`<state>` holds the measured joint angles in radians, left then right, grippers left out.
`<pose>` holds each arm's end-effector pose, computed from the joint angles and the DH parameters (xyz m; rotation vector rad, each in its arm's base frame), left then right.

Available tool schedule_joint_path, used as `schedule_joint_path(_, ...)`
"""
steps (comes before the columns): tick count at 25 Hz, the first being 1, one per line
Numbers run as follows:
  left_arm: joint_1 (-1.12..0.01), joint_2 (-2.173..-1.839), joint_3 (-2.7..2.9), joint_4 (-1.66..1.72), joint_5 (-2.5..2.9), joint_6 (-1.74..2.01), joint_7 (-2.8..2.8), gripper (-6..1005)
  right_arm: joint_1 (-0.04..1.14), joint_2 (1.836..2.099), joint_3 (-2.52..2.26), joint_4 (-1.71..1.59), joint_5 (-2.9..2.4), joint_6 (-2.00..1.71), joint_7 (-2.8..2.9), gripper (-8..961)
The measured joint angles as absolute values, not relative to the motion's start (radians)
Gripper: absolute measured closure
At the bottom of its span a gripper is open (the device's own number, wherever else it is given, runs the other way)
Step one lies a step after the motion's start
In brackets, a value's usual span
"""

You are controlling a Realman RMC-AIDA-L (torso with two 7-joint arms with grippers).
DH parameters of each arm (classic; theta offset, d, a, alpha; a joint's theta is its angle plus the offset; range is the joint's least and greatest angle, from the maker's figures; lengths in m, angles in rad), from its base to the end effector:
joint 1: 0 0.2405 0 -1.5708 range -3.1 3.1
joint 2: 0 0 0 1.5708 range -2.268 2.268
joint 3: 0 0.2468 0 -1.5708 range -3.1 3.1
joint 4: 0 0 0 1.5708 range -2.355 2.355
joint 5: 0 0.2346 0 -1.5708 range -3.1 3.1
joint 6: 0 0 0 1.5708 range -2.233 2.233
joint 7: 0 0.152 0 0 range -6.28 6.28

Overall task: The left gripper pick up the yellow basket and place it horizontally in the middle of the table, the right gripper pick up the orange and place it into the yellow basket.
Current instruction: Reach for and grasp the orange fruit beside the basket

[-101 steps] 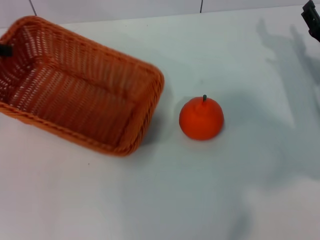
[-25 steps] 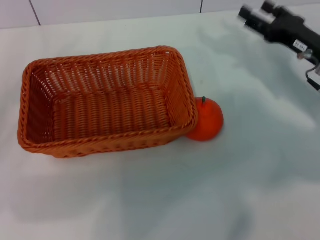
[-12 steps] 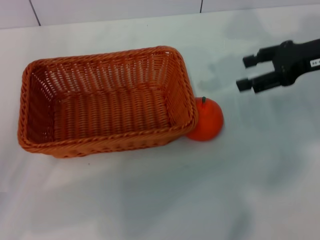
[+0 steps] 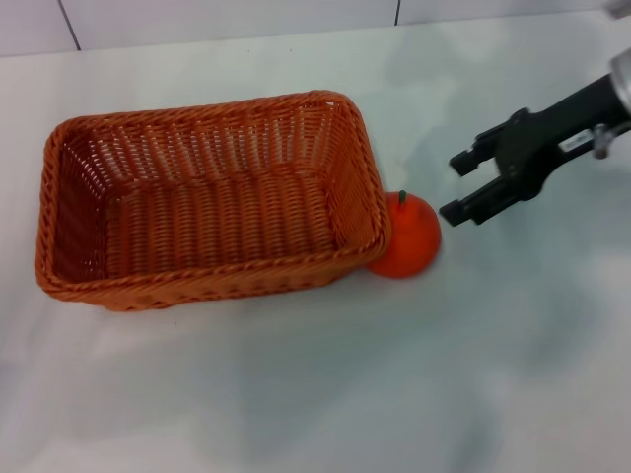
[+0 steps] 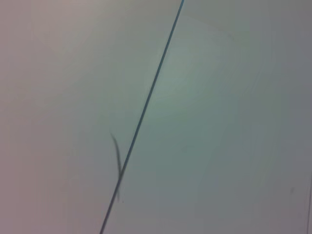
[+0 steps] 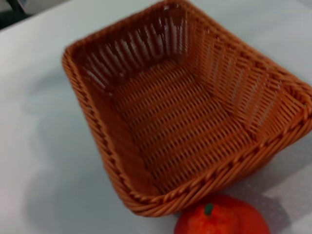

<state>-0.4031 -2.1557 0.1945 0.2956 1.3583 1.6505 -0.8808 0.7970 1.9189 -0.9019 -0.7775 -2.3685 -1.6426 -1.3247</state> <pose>-0.3141 0.3120 0.0460 -1.5810 -0.5285 -1.3340 0.2172 0.4056 0.0443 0.6645 2.9971 0.1490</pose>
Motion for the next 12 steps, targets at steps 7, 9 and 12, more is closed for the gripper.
schedule_joint_path(7, -0.392, -2.151, 0.179, 0.321, 1.358, 1.655, -0.888, 379, 0.861, 1.982, -0.933, -0.767, -2.484, -1.56, -1.286, 162)
schedule_joint_path(9, -0.393, -2.145, 0.171, 0.321, 1.357, 1.657, -0.89, 379, 0.868, 2.002, -0.941, -0.765, -2.506, -1.542, -1.284, 186)
schedule_joint_path(12, -0.398, -2.137, 0.167, 0.327, 1.357, 1.658, -0.908, 379, 0.874, 2.021, -0.957, -0.75, -2.526, -1.52, -1.283, 223)
